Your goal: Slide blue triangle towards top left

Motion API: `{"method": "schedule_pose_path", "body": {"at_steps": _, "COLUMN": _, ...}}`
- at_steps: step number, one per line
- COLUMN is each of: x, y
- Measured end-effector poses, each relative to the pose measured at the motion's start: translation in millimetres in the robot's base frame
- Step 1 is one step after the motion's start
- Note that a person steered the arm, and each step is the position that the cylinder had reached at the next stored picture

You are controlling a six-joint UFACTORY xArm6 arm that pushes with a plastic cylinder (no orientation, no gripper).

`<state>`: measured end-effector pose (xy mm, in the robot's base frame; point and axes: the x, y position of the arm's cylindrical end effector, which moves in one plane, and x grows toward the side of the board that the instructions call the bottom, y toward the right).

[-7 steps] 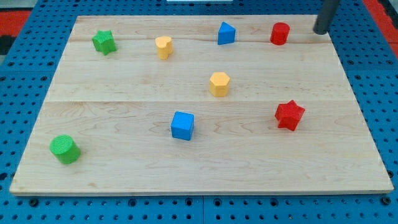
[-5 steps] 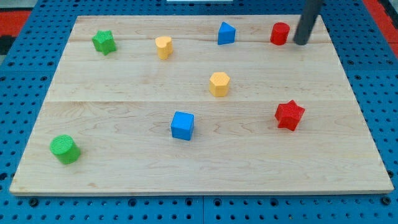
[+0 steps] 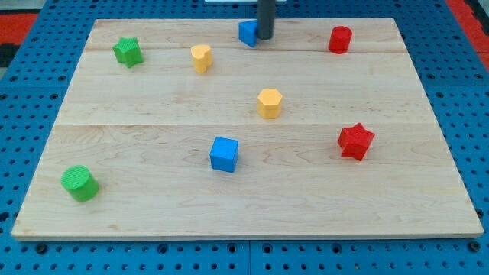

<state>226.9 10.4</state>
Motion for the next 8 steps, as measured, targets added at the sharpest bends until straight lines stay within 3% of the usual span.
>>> {"method": "schedule_pose_path", "body": {"at_steps": 1, "x": -4, "y": -42}}
{"method": "schedule_pose_path", "body": {"at_steps": 3, "x": -33, "y": -47}}
{"method": "schedule_pose_path", "body": {"at_steps": 5, "x": -35, "y": -111}}
{"method": "schedule_pose_path", "body": {"at_steps": 7, "x": -36, "y": -142}}
{"method": "schedule_pose_path", "body": {"at_steps": 8, "x": -21, "y": -130}}
